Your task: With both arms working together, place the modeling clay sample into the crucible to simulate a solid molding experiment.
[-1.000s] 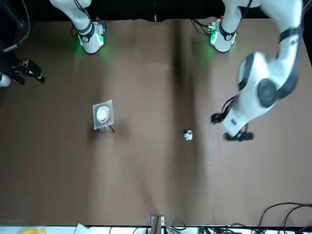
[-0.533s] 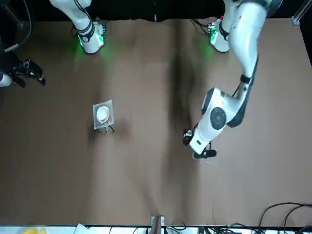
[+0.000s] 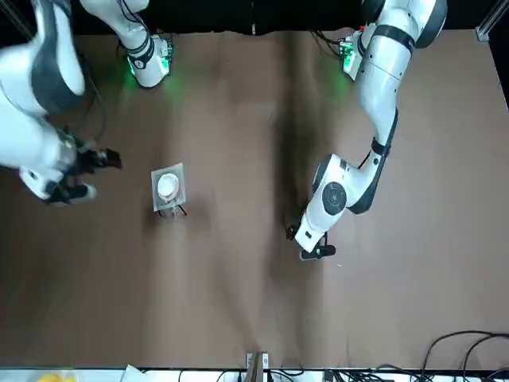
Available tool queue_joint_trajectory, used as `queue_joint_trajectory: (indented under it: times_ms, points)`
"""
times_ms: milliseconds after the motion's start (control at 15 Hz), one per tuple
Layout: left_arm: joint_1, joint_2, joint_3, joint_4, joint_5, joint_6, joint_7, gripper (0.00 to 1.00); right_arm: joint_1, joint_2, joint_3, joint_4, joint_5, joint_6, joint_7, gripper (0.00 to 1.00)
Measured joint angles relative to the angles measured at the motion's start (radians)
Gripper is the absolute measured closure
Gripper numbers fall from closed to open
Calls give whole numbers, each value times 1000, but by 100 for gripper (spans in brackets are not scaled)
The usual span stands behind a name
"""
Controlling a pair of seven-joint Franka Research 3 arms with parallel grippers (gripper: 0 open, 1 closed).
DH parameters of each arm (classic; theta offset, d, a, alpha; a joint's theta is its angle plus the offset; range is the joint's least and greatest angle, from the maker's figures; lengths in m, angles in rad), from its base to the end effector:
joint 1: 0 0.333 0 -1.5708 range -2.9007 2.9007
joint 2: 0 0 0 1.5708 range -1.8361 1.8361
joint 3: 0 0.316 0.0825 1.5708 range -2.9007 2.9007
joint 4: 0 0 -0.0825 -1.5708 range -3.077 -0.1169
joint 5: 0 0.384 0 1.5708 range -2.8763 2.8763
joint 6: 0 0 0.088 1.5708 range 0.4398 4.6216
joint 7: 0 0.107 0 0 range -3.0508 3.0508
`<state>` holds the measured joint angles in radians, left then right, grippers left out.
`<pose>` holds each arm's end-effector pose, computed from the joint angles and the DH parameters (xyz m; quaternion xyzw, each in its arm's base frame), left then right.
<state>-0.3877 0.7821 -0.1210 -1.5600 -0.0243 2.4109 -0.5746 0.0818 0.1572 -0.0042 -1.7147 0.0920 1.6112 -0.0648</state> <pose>0.6261 -0.3346 0.1929 0.9962 0.0606 0.0055 0.0620 0.5772 0.0545 0.4714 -0.9885 -0.0627 0.1301 0.0442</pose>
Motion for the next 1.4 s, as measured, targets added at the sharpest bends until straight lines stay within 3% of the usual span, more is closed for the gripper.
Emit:
queue_joint_trajectory:
  times_ms: [133,467,533,867,1000,1267,1400]
  points:
    - [-7,0,1,0,0,-15,-11,4,21,59,0,3,3,6,0,0]
    - [-7,0,5,0,7,-100,-13,4,42,99,1,-2,31,-15,0,7]
    - [-7,0,7,0,38,-106,-12,4,40,131,-2,-5,35,-13,0,16]
    - [-7,1,8,0,57,-139,-11,6,44,203,-3,-5,77,7,-2,30]
    - [-7,1,7,0,57,-179,-12,23,47,213,-2,-5,106,29,-2,32]
    - [-8,1,6,0,57,-210,-15,35,61,226,0,-4,128,45,-2,41]
    - [-8,0,4,2,56,-210,-15,45,76,238,0,-4,131,54,-2,57]
